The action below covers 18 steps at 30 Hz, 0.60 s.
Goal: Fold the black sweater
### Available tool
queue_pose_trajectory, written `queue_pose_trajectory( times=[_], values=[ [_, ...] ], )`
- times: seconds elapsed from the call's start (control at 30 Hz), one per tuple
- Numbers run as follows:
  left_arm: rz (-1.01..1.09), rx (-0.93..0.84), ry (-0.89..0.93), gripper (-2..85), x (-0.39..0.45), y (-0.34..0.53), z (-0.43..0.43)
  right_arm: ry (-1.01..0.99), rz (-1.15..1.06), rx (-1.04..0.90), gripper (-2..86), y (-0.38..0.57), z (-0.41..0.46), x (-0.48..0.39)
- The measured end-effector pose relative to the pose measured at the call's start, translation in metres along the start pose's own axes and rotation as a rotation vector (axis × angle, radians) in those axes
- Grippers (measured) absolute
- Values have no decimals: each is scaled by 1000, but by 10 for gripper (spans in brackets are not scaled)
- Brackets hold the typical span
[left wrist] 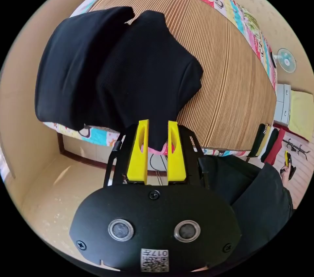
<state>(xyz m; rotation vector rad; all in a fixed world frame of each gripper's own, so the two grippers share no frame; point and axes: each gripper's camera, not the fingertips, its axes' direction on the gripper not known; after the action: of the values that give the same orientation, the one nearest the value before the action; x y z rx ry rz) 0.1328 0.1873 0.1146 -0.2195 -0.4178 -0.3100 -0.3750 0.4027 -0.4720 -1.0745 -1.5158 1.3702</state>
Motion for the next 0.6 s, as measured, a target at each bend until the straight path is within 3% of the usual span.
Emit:
queue_pose_trajectory(
  times=[0.2,0.3,0.47,0.53,0.6],
  values=[
    [101,-12,53,104,22,-58,32,27,9,-22,3,73,15,-3],
    [97,-95,-5,104,10,-67,69,75,66,2,3,104,3,24],
    [51,-18,24,77,-30,-45,83,24,202,98,3,168,-23,95],
    [27,-22,78,64,-51,-39,84,-10,225,125,4,193,-25,117],
    [-9,-71,302,42,-93,-38,78,-39,243,144,4,217,-21,137]
  ],
)
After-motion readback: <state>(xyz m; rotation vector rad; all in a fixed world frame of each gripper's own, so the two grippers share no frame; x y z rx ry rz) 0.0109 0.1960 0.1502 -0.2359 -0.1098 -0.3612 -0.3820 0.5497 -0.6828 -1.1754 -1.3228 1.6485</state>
